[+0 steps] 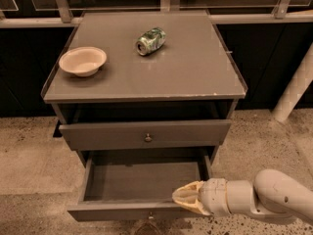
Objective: Close middle drawer
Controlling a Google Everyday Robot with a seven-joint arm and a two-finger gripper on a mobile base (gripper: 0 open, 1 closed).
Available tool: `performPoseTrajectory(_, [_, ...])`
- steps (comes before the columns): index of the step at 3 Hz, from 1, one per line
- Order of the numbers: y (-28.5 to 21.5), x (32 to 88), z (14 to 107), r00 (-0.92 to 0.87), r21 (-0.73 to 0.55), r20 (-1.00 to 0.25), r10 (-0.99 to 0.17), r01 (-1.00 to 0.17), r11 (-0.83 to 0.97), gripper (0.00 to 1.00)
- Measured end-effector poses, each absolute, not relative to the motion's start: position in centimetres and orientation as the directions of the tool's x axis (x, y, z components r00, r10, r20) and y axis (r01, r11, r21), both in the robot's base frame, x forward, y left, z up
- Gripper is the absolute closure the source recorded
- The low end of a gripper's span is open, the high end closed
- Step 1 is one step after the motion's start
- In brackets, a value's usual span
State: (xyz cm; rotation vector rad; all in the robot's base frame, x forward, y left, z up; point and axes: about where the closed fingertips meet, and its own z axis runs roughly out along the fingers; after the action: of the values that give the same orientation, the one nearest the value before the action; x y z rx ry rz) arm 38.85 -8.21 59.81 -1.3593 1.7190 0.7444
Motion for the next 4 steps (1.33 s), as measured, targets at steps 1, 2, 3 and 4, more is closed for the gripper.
performPoseTrajectory(1, [-8.8,39.2,56.4,-0.134,0.005,-0.862,-0.489,-0.967,0.255,1.00])
performPoseTrajectory(2, [-8.9,38.4,53.6,-0.185,0.065,-0.854,-0.487,-0.966,0.251,1.00])
performPoseTrajectory(3, [-8.8,37.8,51.1,-0.258,0.155,-0.838,-0.481,-0.957,0.244,1.00])
performPoseTrajectory(4, [-8.8,37.8,51.0,-0.263,0.159,-0.836,-0.482,-0.956,0.245,1.00])
